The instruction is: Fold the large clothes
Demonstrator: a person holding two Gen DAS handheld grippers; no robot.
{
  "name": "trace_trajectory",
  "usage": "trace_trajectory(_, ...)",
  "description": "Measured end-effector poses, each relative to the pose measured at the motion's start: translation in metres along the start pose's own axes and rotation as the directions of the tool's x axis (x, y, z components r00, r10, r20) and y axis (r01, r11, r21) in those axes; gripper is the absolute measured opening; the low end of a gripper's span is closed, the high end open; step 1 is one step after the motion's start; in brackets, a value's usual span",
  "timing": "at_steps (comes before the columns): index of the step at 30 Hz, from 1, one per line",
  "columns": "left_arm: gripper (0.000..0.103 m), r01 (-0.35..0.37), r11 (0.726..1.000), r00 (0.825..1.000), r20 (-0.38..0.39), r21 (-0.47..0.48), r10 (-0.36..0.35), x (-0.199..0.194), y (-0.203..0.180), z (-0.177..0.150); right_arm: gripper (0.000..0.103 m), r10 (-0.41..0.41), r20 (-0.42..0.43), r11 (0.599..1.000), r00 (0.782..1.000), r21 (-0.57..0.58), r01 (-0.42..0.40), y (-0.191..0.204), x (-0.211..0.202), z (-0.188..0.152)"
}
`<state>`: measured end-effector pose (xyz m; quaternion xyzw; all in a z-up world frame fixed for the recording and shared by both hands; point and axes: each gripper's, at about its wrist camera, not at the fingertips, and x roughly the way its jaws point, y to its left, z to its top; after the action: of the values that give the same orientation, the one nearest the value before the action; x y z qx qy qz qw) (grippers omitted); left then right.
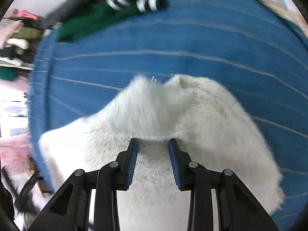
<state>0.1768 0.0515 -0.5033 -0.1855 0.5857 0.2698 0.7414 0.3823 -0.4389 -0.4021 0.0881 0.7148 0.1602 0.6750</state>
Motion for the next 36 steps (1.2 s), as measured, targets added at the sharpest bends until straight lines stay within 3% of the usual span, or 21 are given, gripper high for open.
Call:
trace_trajectory(2,0.093,0.035,0.999,0.999,0.006,0.028,-0.035,-0.004,-0.021,-0.007,0.035,0.028,-0.022,0.997,0.999,0.075,-0.026,-0.007,0.016,0.015)
trace_trajectory(4,0.093,0.066,0.996,0.998,-0.007,0.056,-0.066,-0.005,-0.04,-0.011,0.035,0.038,-0.058,0.997,0.998,0.075,-0.033,-0.006,0.009,0.022)
trace_trajectory(6,0.093,0.098,0.992,0.995,-0.035,0.082,-0.096,-0.005,-0.065,-0.018,0.036,0.086,-0.02,0.993,0.996,0.077,-0.085,-0.013,-0.011,0.016)
trace_trajectory(7,0.093,0.117,0.988,0.993,-0.045,0.1,-0.113,-0.005,-0.079,-0.022,0.042,0.106,0.017,0.991,0.994,0.077,-0.107,-0.02,-0.027,0.009)
trace_trajectory(8,0.093,0.133,0.984,0.99,-0.052,0.116,-0.128,-0.006,-0.093,-0.025,0.052,0.102,0.058,0.99,0.993,0.087,-0.107,-0.031,-0.045,-0.001)
trace_trajectory(9,0.093,0.155,0.979,0.987,-0.057,0.131,-0.149,-0.008,-0.108,-0.028,0.056,0.094,0.09,0.989,0.991,0.109,-0.104,-0.041,-0.06,-0.011)
trace_trajectory(13,0.093,0.207,0.953,0.978,-0.069,0.224,-0.196,-0.005,-0.171,-0.042,0.058,0.09,0.222,0.944,0.971,0.291,-0.154,-0.106,-0.113,-0.082)
trace_trajectory(16,0.093,0.23,0.94,0.971,-0.129,0.253,-0.203,0.023,-0.208,-0.054,0.063,0.151,0.255,0.875,0.955,0.415,-0.249,-0.151,-0.106,-0.133)
trace_trajectory(18,0.096,0.223,0.948,0.968,-0.165,0.228,-0.188,0.05,-0.215,-0.061,0.064,0.219,0.275,0.823,0.936,0.464,-0.328,-0.172,-0.083,-0.153)
trace_trajectory(21,0.102,0.283,0.944,0.951,-0.177,0.168,-0.254,0.062,-0.204,-0.059,0.065,0.309,0.302,0.766,0.902,0.484,-0.424,-0.187,-0.035,-0.159)
trace_trajectory(25,0.103,0.328,0.923,0.938,-0.186,0.203,-0.292,0.06,-0.195,-0.056,0.073,0.434,0.404,0.652,0.805,0.476,-0.59,-0.2,0.012,-0.146)
trace_trajectory(28,0.103,0.337,0.916,0.935,-0.195,0.217,-0.297,0.063,-0.191,-0.051,0.074,0.475,0.455,0.626,0.753,0.427,-0.652,-0.196,0.013,-0.135)
trace_trajectory(30,0.103,0.34,0.913,0.933,-0.199,0.224,-0.299,0.064,-0.192,-0.048,0.072,0.525,0.475,0.595,0.706,0.389,-0.703,-0.19,0.016,-0.129)
trace_trajectory(32,0.103,0.347,0.913,0.93,-0.204,0.214,-0.305,0.064,-0.189,-0.046,0.072,0.567,0.434,0.568,0.7,0.41,-0.714,-0.182,0.022,-0.133)
trace_trajectory(34,0.103,0.344,0.914,0.932,-0.198,0.216,-0.304,0.064,-0.189,-0.046,0.073,0.566,0.399,0.593,0.722,0.412,-0.692,-0.172,0.028,-0.141)
trace_trajectory(36,0.103,0.345,0.913,0.932,-0.195,0.218,-0.305,0.067,-0.184,-0.045,0.073,0.57,0.421,0.575,0.705,0.408,-0.709,-0.169,0.037,-0.145)
